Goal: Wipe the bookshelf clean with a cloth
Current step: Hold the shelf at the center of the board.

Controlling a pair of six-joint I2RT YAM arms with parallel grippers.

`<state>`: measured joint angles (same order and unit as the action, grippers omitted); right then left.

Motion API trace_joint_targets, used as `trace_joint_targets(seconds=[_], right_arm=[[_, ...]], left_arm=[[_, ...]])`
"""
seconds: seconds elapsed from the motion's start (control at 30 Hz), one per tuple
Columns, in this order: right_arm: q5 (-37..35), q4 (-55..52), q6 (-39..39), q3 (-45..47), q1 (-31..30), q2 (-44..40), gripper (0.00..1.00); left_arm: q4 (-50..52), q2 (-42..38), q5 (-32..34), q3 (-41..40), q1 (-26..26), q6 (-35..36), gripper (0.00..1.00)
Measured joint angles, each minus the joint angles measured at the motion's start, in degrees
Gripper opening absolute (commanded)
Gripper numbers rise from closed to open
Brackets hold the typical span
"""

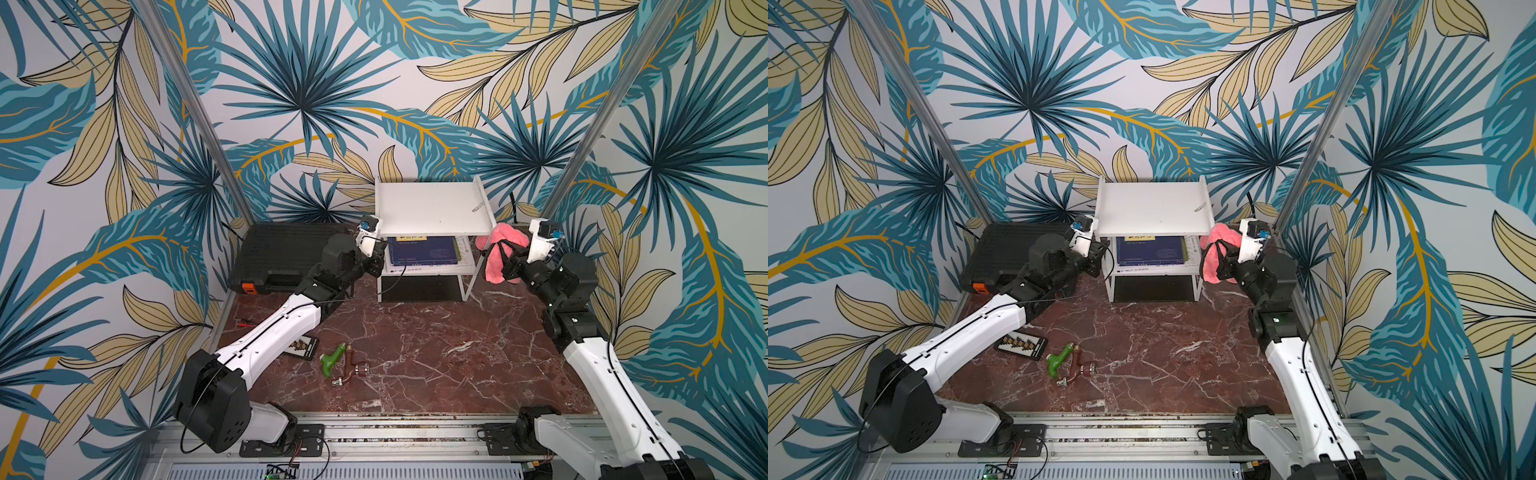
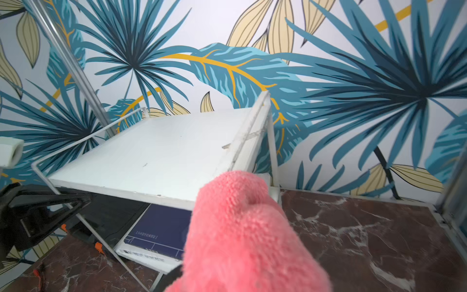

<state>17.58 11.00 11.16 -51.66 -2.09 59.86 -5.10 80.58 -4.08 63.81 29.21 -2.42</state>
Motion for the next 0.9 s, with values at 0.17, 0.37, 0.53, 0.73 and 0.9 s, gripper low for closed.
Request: trace_joint_targets(seconds=[0.17, 0.37, 0.53, 0.73, 0.9], right_arm=[[-4.87, 5.29, 0.24, 8.11, -0.15, 3.32, 0.0], [-4.2, -5.73, -0.94, 18.84, -0.26, -4.04, 0.0], [-3.52, -12.07, 0.24, 3.34, -0.33, -9.55, 0.0], [1.16, -11.06, 3.82, -12.85, -1.14, -7.5, 0.0], [-0.11, -14.1, 4.2, -20.46, -2.62, 1.36, 0.0]], left_arm=[[0.02, 0.0, 0.04, -0.02, 0.33, -0.17, 0.0], [0.22, 0.0, 0.0, 0.0, 0.35, 0.11, 0.0], [0.81, -0.39, -0.35, 0.09, -0.24, 0.22, 0.0], [3.48, -1.97, -1.36, -0.02, -2.47, 1.42, 0.0], [4.68, -2.67, -2.95, -0.02, -4.76, 1.64, 0.0]])
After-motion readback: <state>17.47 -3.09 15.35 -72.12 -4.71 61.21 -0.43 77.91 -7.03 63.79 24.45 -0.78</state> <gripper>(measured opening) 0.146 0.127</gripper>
